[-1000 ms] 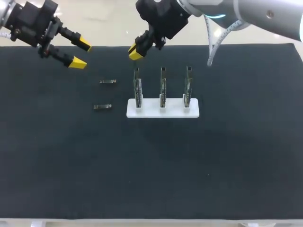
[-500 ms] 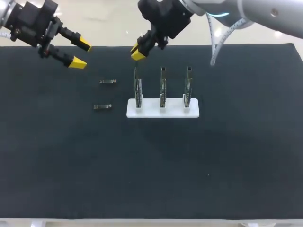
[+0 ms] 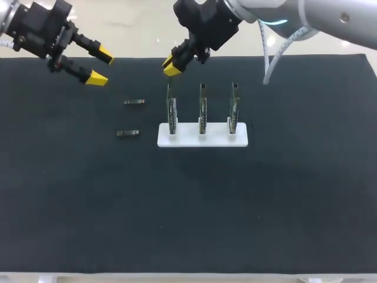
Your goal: Pick up the optical module with the left hand, and insert it into the network port with the right hand.
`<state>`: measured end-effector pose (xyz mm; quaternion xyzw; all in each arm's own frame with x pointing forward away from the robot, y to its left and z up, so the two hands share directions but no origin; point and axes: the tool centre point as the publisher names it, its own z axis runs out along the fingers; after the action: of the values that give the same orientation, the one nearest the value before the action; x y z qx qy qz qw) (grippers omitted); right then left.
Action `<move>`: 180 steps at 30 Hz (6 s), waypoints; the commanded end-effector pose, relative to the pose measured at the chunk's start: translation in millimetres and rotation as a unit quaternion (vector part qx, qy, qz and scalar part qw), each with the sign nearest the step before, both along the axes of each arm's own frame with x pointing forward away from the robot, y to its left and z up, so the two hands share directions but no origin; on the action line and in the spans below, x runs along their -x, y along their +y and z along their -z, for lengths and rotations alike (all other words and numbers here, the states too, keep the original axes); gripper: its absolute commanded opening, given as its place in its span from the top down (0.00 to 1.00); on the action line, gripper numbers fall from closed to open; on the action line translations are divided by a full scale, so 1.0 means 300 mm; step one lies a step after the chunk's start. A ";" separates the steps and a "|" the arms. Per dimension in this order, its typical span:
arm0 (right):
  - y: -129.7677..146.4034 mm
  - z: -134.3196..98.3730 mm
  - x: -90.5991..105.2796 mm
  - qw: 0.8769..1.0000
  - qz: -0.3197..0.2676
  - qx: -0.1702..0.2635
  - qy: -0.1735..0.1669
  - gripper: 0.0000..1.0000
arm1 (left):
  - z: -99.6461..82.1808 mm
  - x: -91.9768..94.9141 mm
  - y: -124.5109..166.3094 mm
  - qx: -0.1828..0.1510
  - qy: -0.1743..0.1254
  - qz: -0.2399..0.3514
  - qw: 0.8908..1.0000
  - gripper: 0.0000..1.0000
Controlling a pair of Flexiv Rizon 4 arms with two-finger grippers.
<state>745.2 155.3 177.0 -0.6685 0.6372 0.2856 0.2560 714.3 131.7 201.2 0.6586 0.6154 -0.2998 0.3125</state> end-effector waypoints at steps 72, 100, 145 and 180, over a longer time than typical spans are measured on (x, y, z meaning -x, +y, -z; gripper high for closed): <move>0.009 0.003 -0.003 1.000 0.002 -0.006 -0.004 1.00 | 0.000 -0.001 -0.001 -0.001 0.000 0.000 1.000 0.00; 0.022 -0.026 -0.011 1.000 0.003 -0.011 -0.003 1.00 | 0.000 -0.001 -0.001 -0.001 0.000 0.000 1.000 0.00; -0.004 -0.011 -0.051 0.999 0.034 -0.024 0.031 1.00 | 0.000 -0.001 -0.001 -0.001 0.000 0.000 1.000 0.00; 0.012 -0.014 -0.015 0.998 0.042 -0.006 0.034 1.00 | 0.000 -0.001 -0.001 -0.001 0.000 0.000 1.000 0.00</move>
<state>748.0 158.2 181.4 -0.6288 0.6717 0.3008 0.2510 714.3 131.7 201.2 0.6586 0.6154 -0.2998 0.3125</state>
